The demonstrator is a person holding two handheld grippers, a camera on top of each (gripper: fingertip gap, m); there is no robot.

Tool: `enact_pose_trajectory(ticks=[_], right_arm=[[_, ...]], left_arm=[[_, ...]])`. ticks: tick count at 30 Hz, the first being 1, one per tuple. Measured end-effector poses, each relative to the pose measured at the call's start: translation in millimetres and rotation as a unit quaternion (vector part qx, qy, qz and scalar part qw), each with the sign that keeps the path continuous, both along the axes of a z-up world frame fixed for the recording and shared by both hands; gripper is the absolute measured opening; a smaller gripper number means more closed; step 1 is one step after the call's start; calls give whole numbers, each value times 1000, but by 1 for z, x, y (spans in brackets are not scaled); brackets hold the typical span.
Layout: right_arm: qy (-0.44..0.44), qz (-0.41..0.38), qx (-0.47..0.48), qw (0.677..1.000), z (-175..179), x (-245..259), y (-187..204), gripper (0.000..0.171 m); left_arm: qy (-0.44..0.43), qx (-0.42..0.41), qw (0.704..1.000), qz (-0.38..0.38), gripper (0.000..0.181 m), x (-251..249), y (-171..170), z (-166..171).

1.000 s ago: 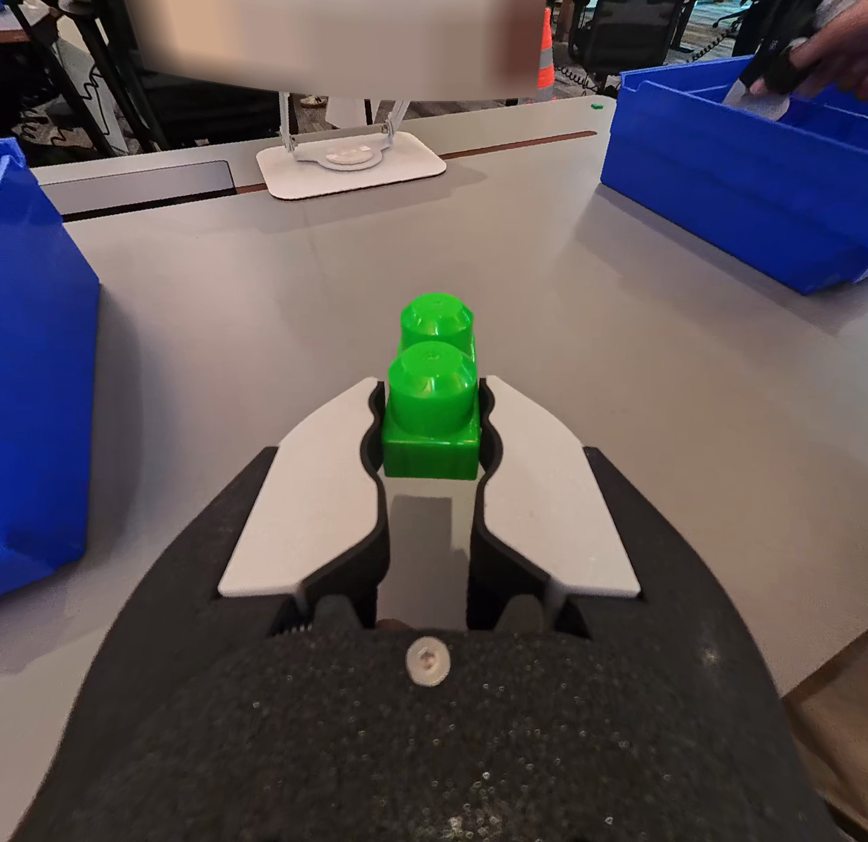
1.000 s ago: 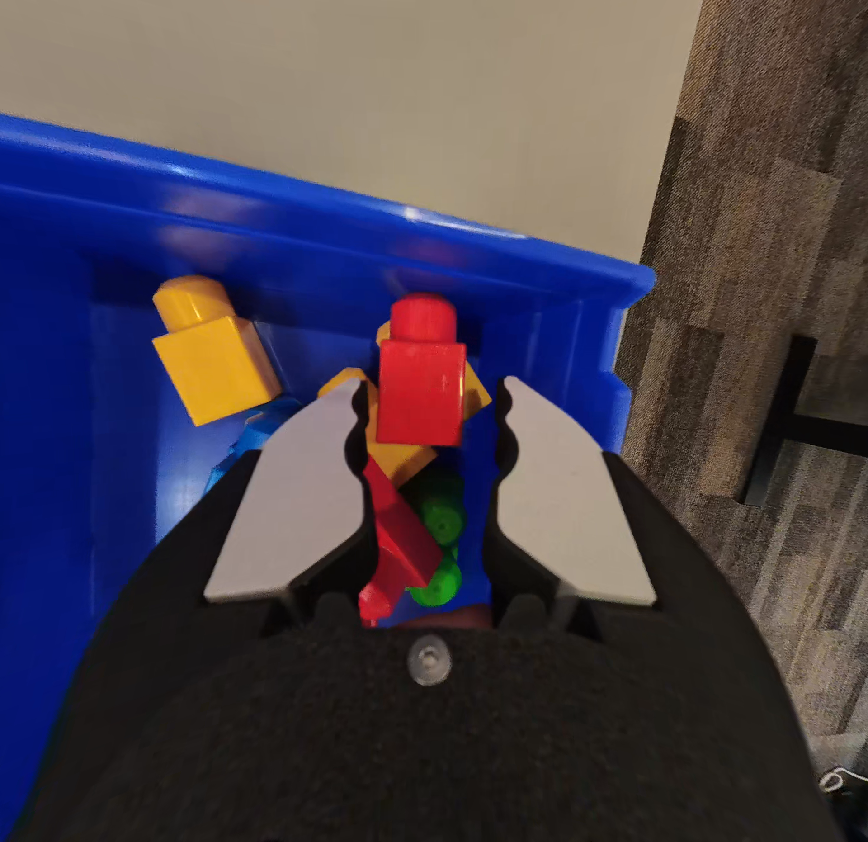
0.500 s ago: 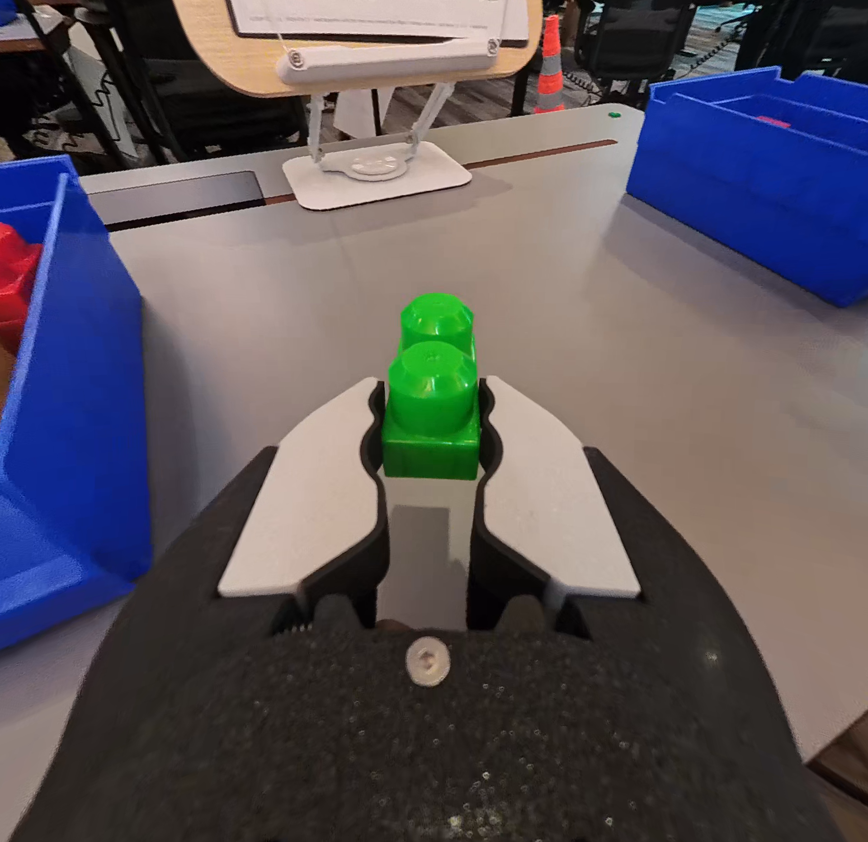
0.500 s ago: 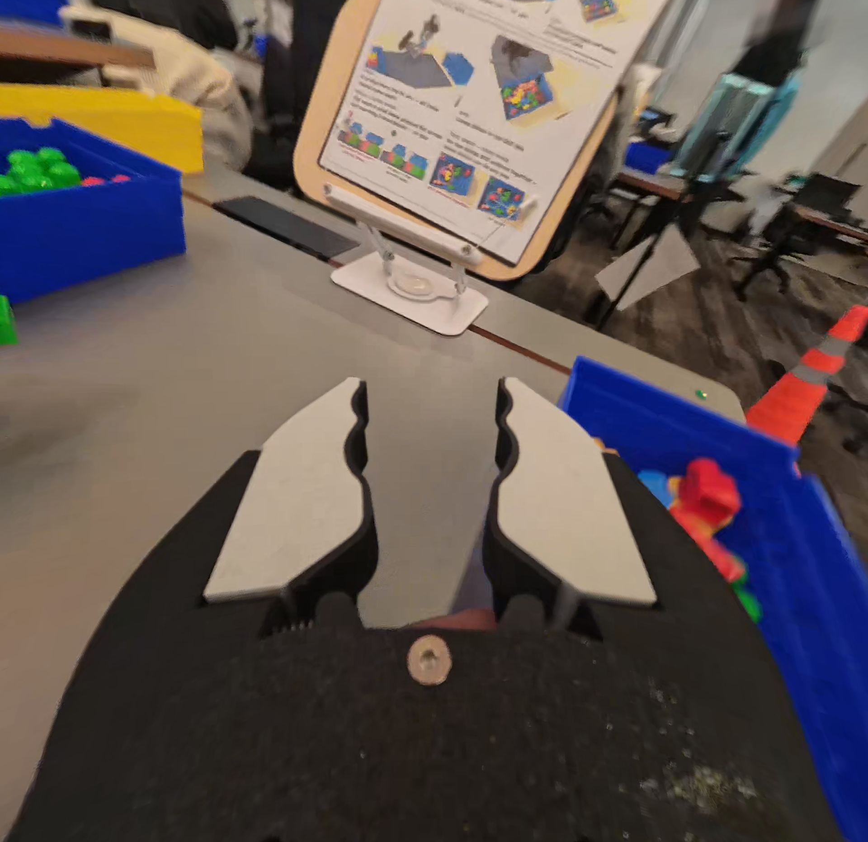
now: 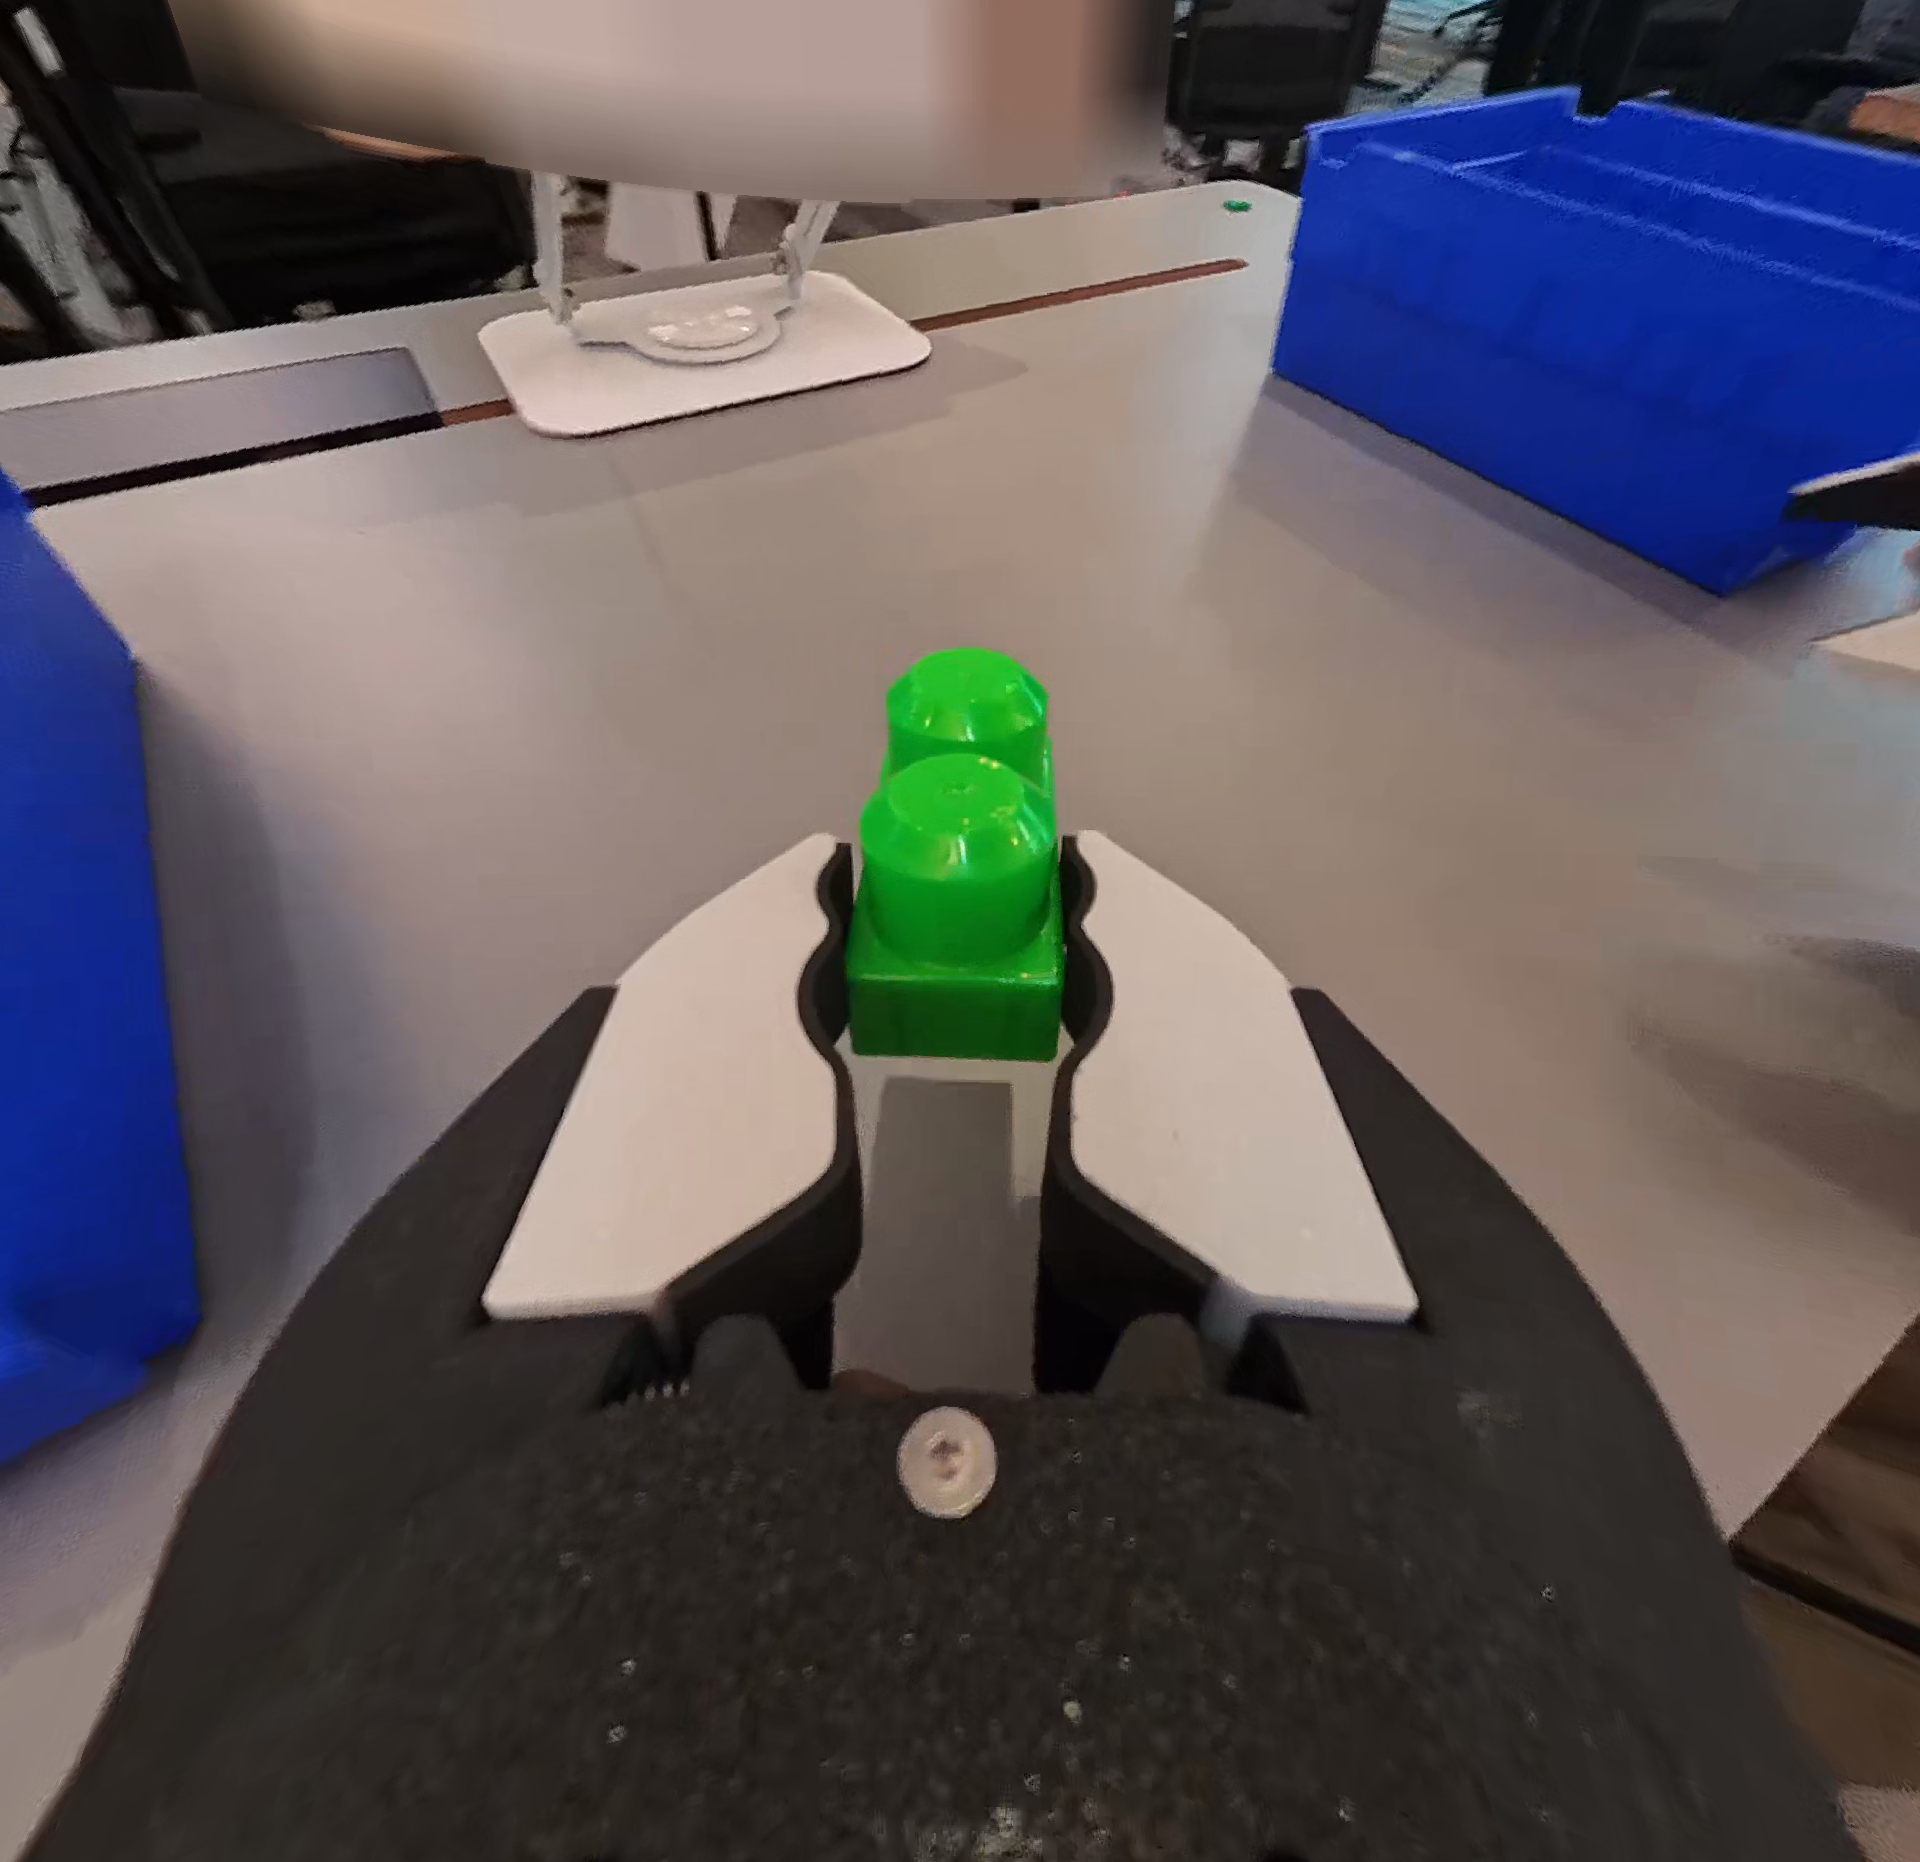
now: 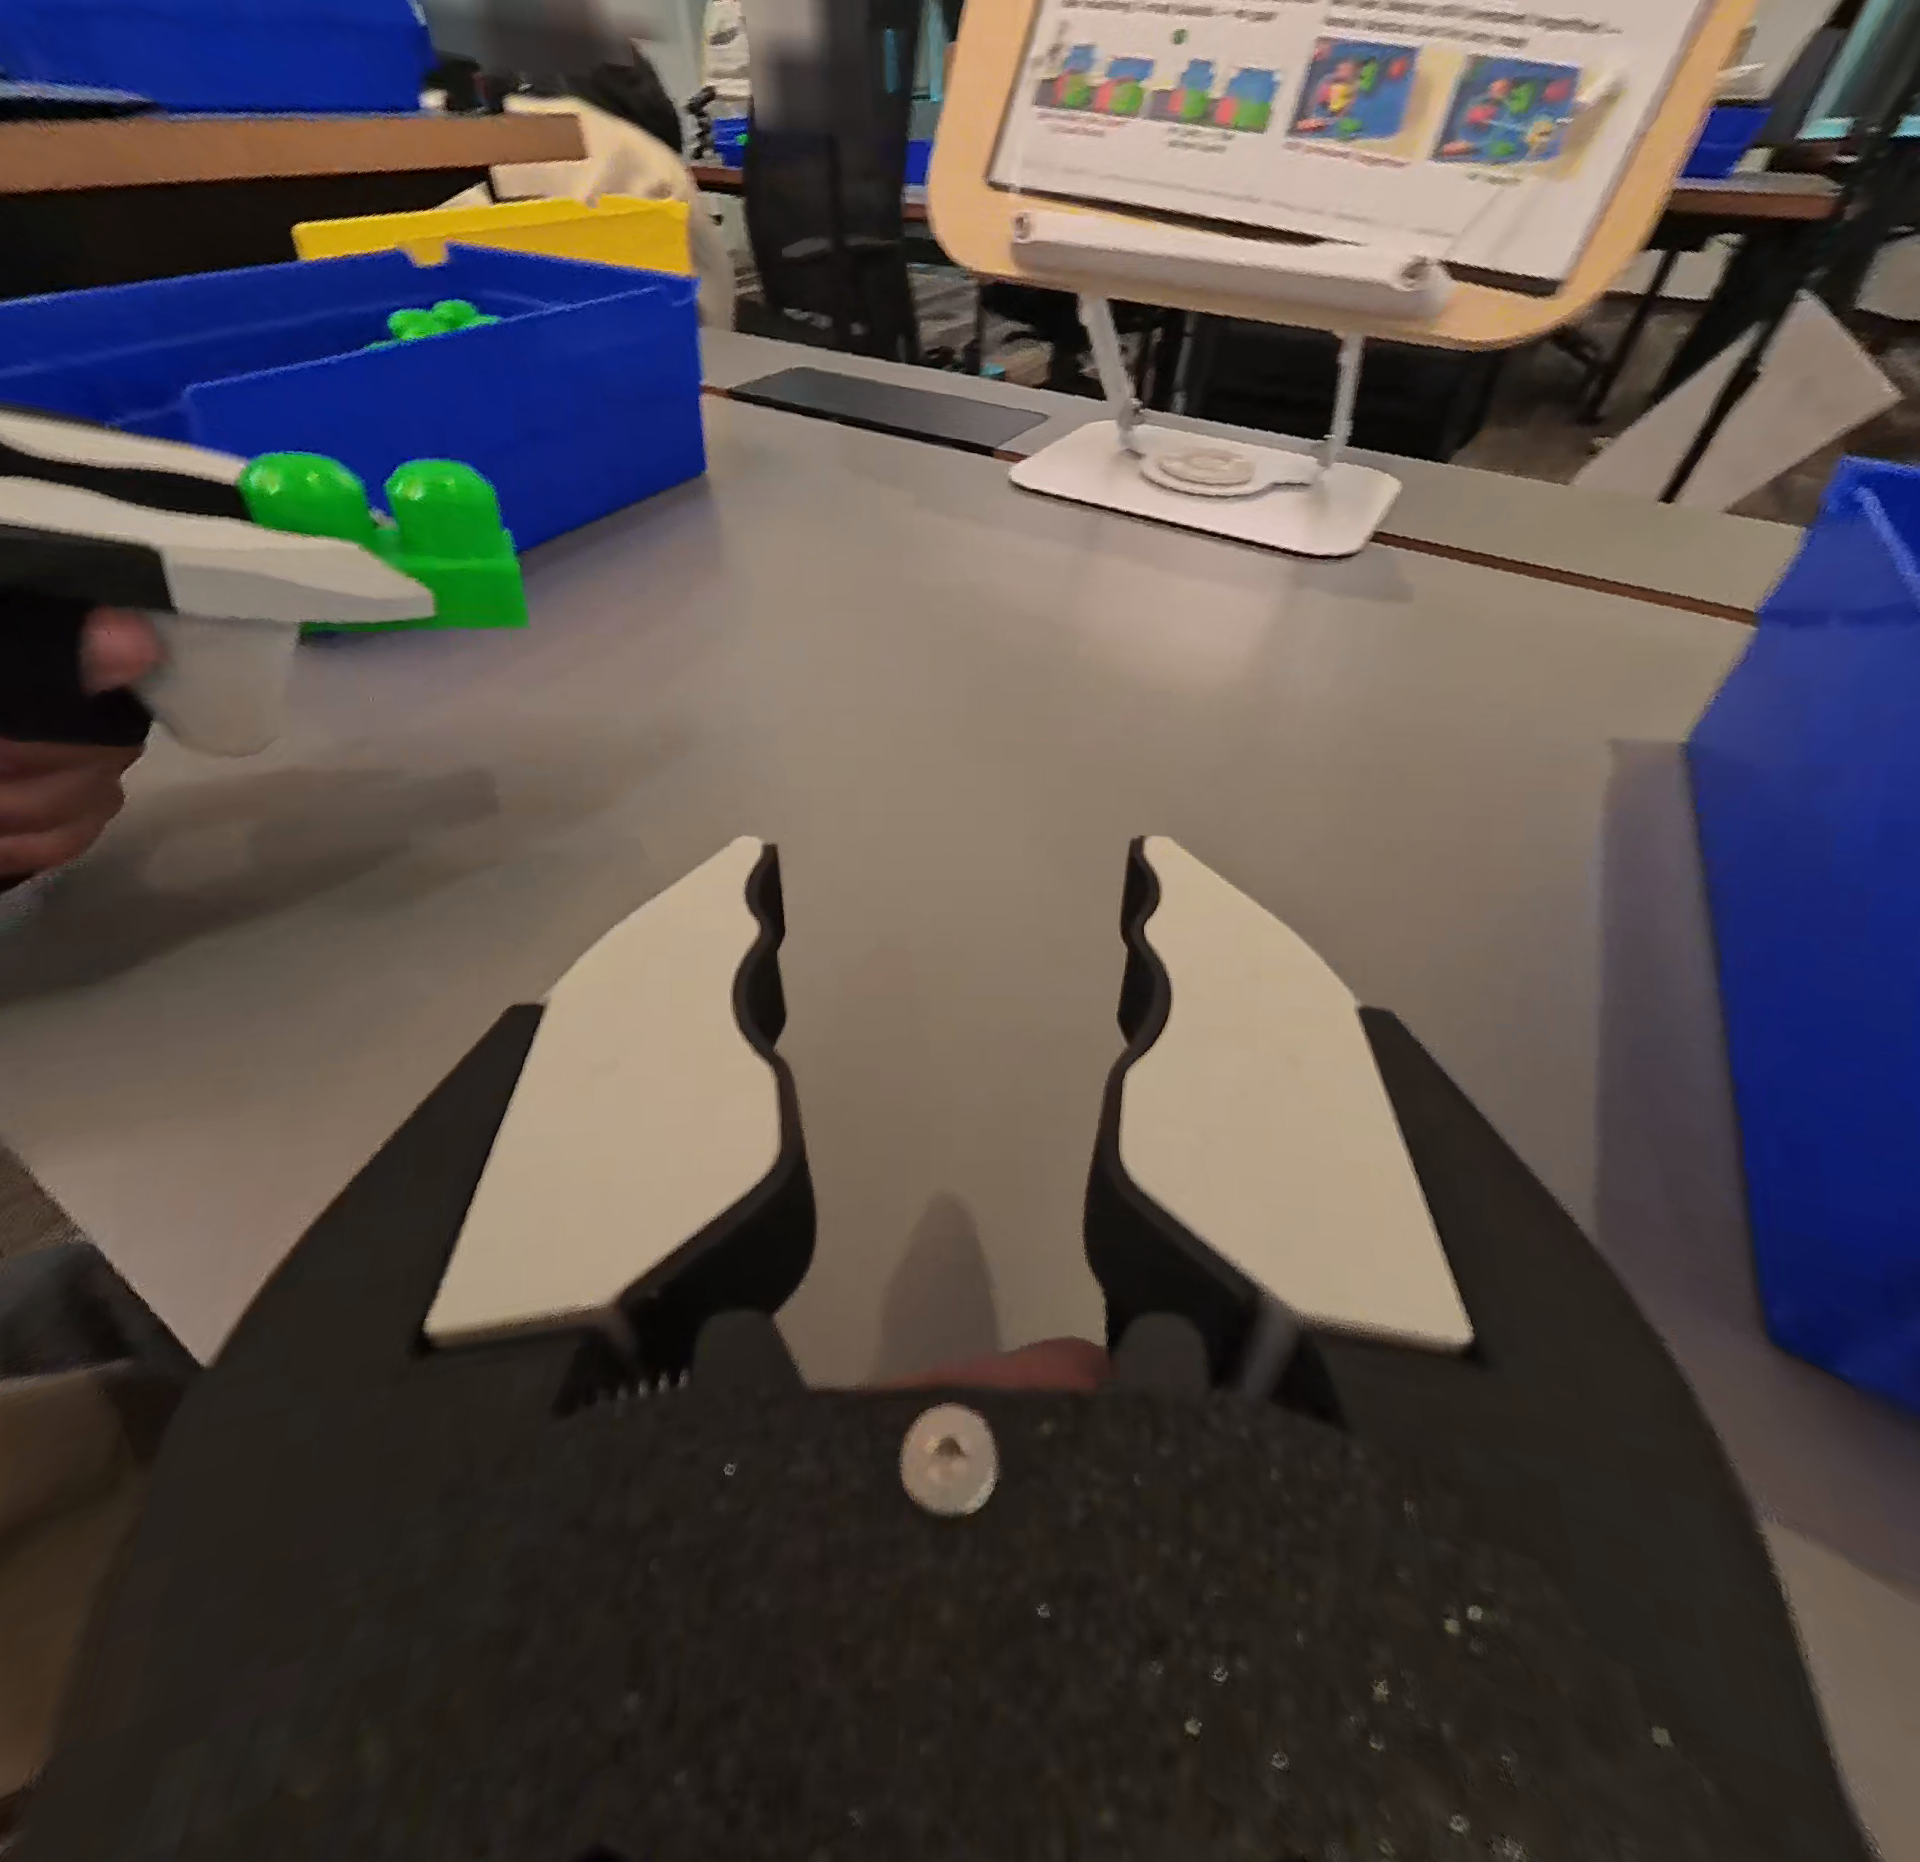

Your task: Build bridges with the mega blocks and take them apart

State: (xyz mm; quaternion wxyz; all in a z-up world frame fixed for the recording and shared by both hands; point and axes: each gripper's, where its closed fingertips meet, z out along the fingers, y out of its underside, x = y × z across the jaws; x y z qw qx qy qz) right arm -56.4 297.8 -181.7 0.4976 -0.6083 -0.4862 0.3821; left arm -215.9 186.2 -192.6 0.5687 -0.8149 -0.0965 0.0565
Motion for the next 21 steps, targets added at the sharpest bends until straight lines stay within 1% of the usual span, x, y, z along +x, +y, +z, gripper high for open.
enact_pose_trajectory(ticks=[2,5,7,9,11,14,17,21], right_arm=[[-5,92,-6,996,8,-12,-14,61],[-1,221,17,975,28,-27,-31,59],[-18,286,34,957,35,-36,-36,60],[-14,339,36,940,43,-44,-41,58],[-11,384,19,923,49,-51,-47,58],[-7,418,25,908,54,-56,-55,56],[-8,431,31,902,53,-57,-62,51],[6,442,36,896,53,-52,-69,40]], left_arm=[[-5,8,998,-60,37,11,8,10],[-15,29,984,-174,37,32,21,31],[-16,35,967,-251,37,47,27,43],[-11,42,944,-327,37,62,30,55],[-11,55,925,-376,37,74,34,66],[-7,62,906,-419,37,87,41,74],[-7,71,890,-450,37,102,43,77],[6,60,883,-466,37,114,45,68]])
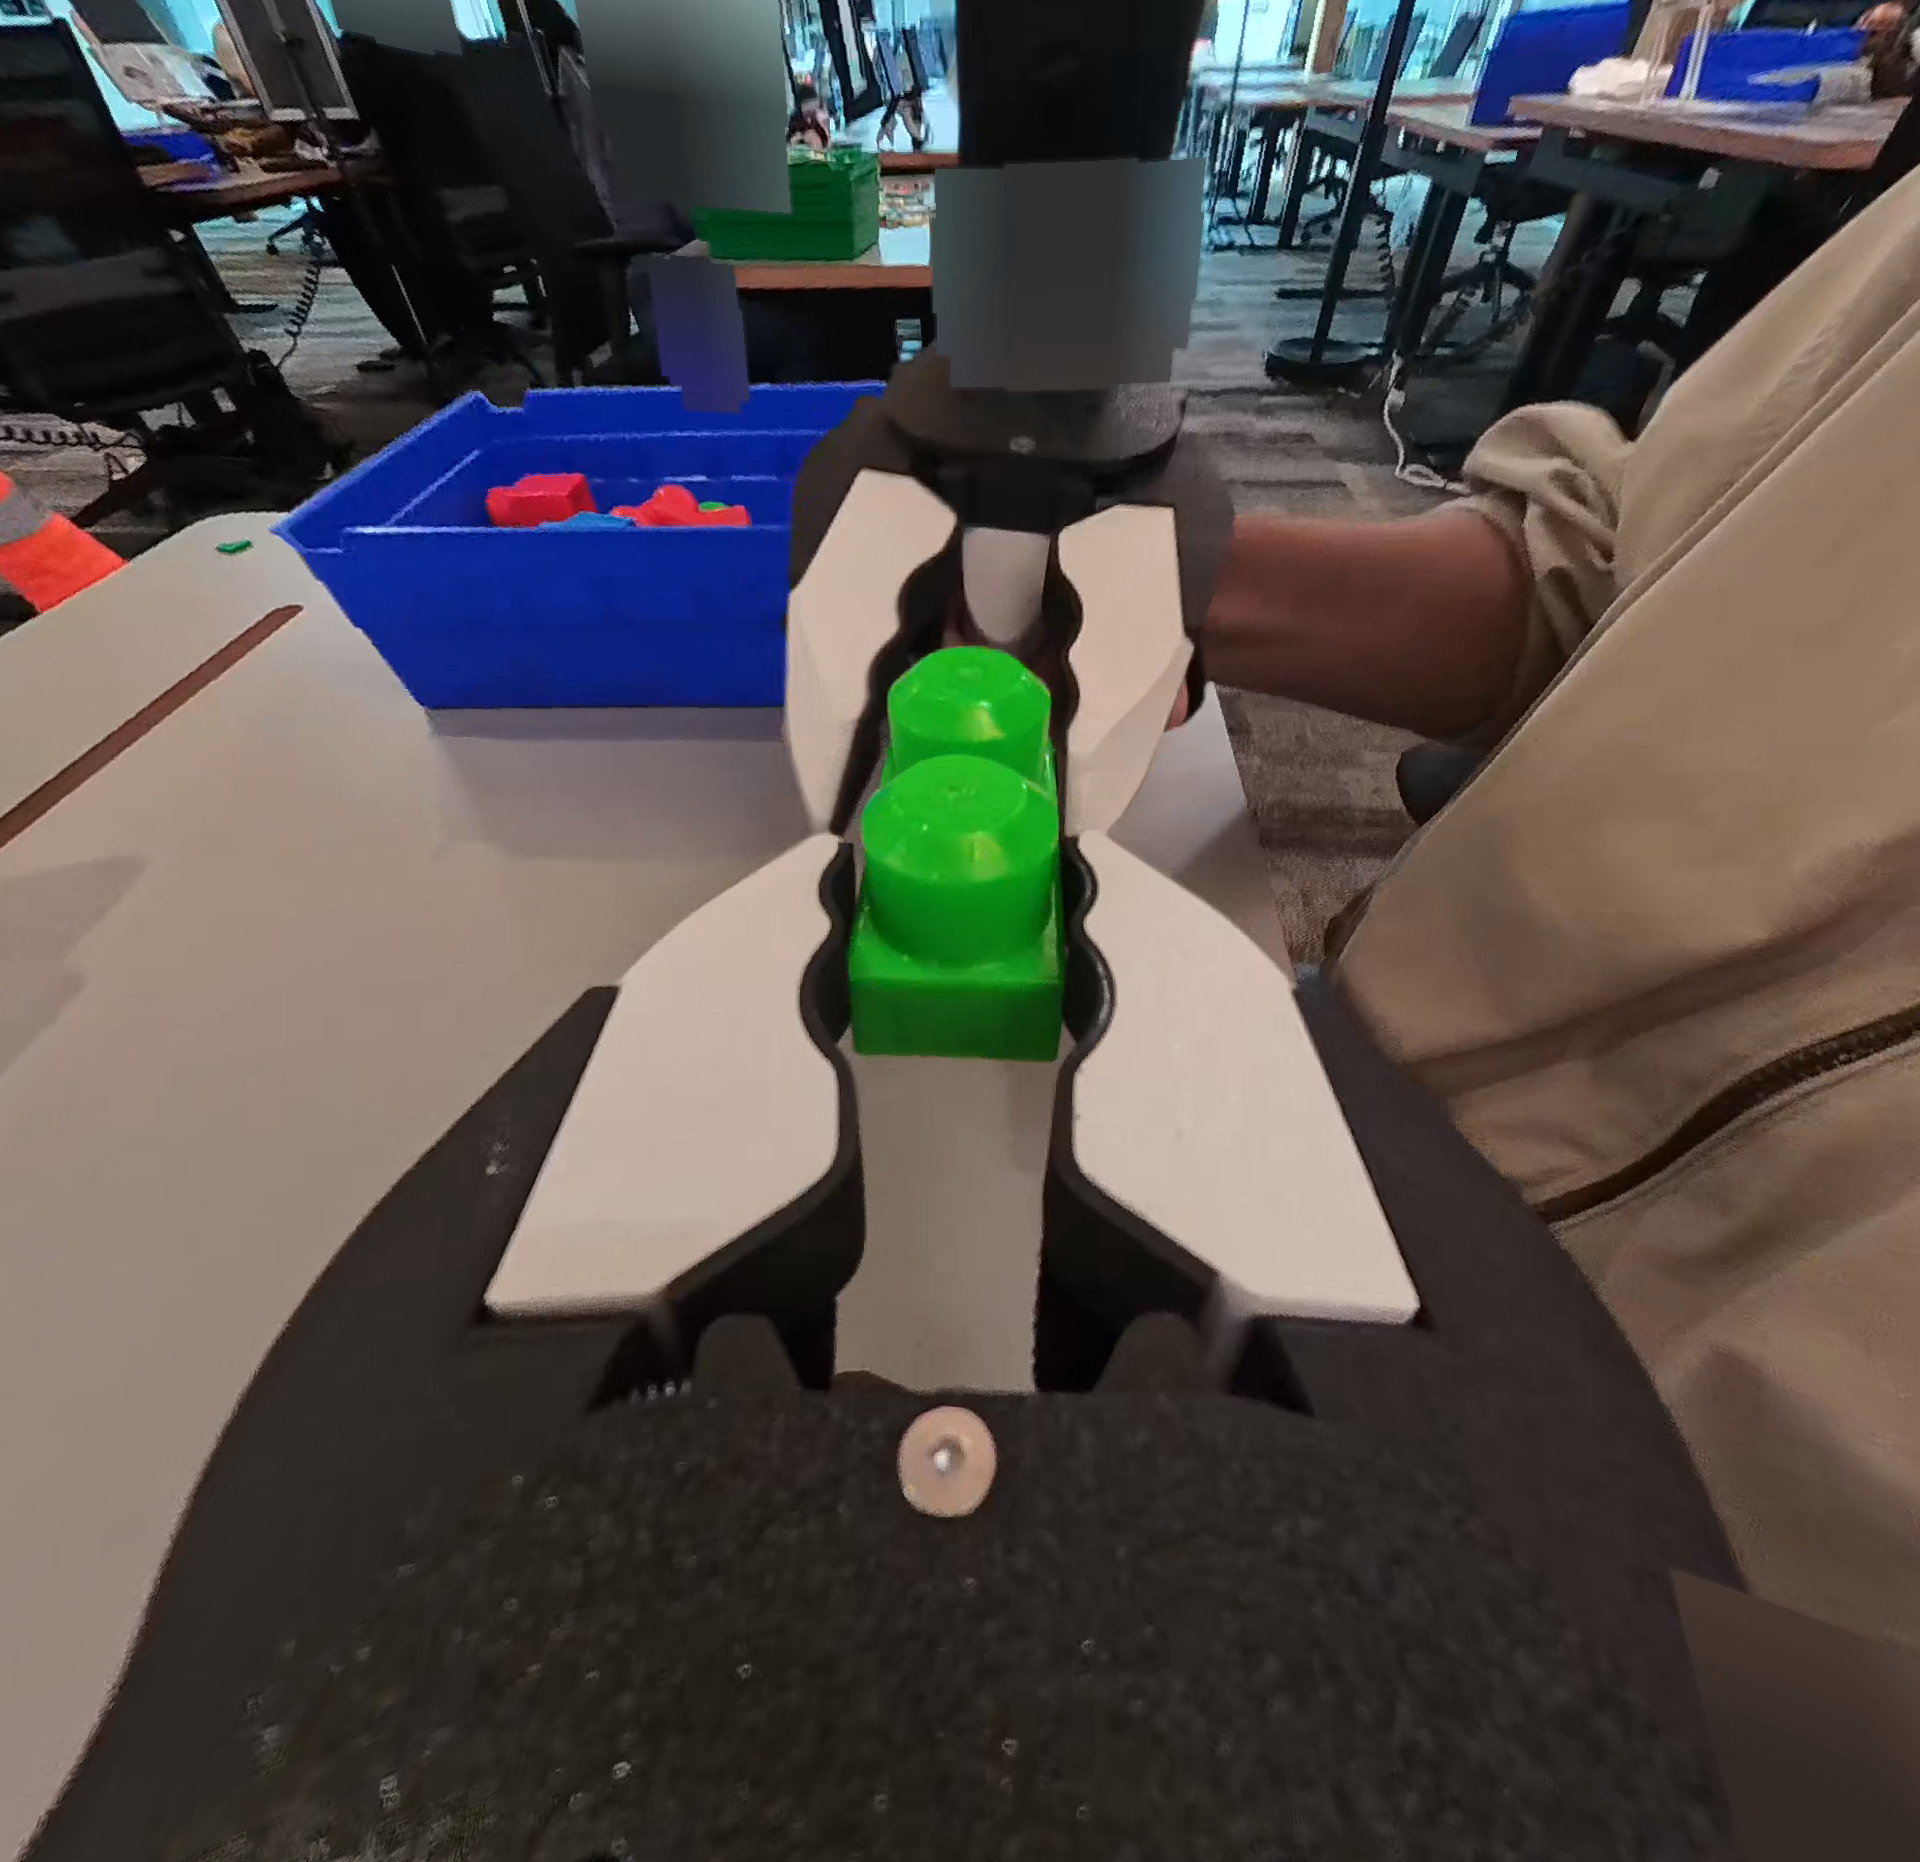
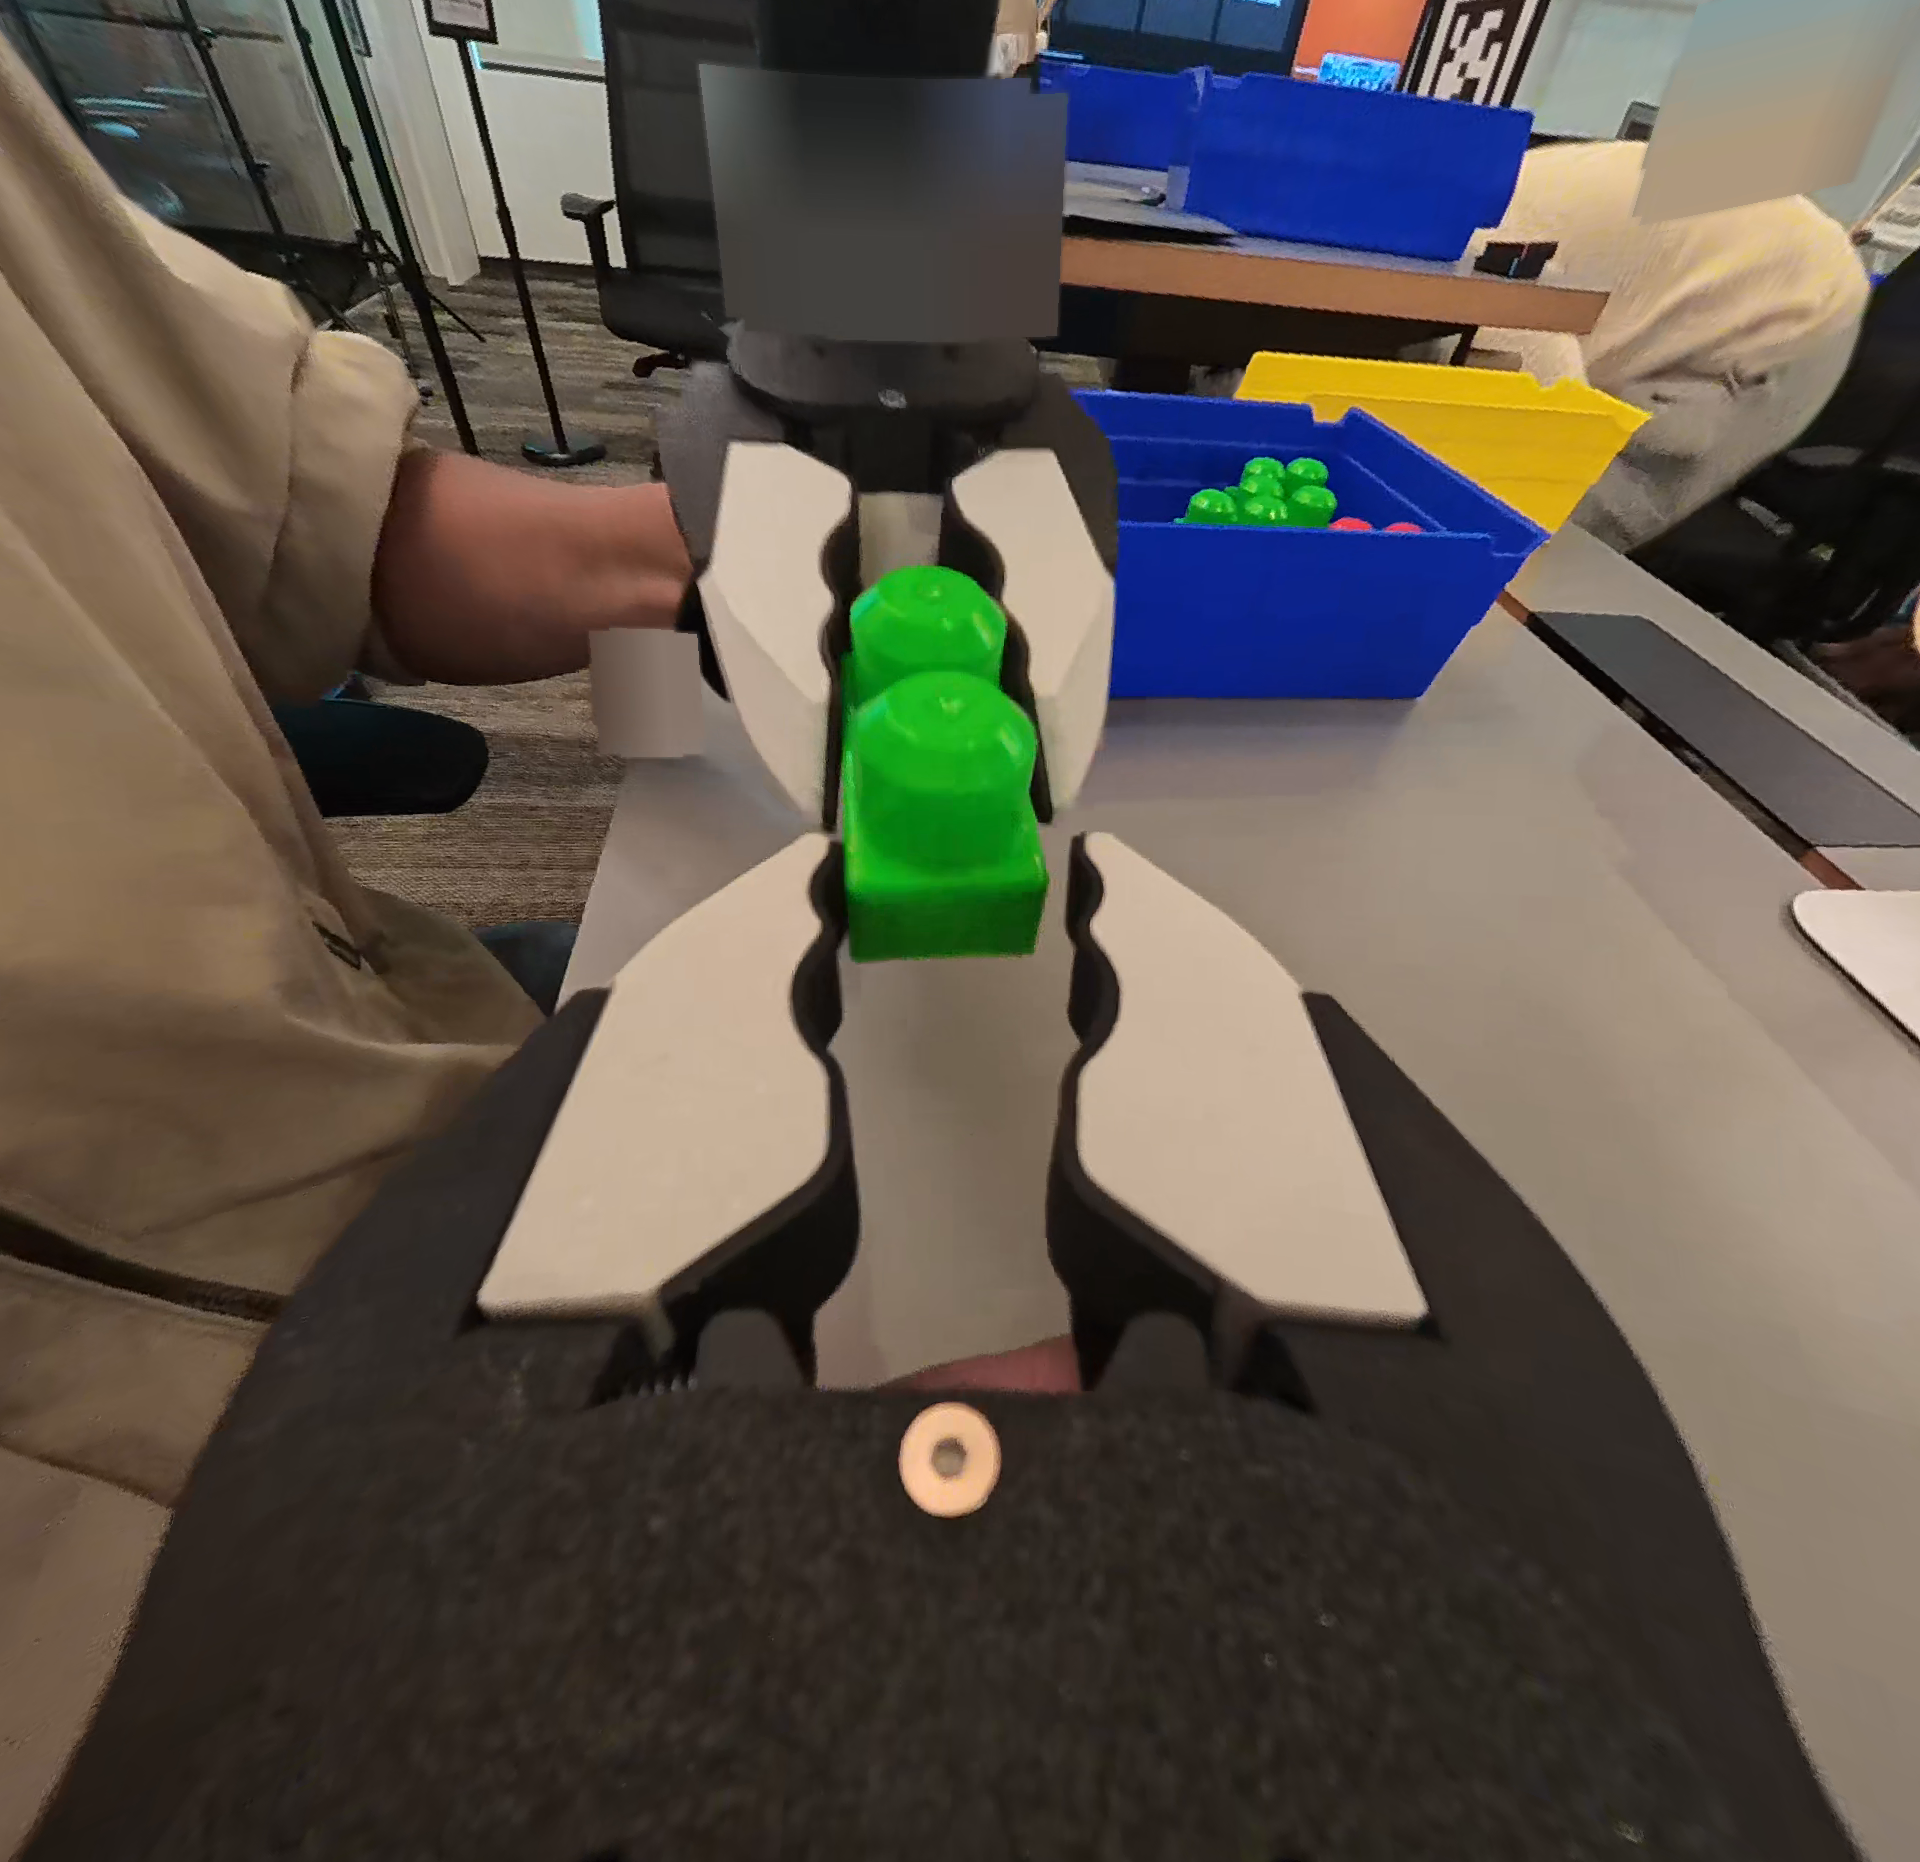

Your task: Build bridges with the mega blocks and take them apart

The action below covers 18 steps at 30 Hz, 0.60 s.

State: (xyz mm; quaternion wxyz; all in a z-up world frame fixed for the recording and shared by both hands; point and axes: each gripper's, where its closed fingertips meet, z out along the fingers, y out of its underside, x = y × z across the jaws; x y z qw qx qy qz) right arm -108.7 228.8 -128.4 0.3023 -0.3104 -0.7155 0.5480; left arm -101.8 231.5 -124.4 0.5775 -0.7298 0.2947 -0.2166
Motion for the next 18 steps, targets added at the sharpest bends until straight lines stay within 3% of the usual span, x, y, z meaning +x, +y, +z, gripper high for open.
enact_pose_trajectory(ticks=[13,18], right_arm=[[0,9,4,1000,1,3,2,36],[28,-51,-13,998,22,6,35,36]], left_arm=[[-2,0,1000,0,37,2,0,0],[-18,17,997,79,51,-28,1,17]])
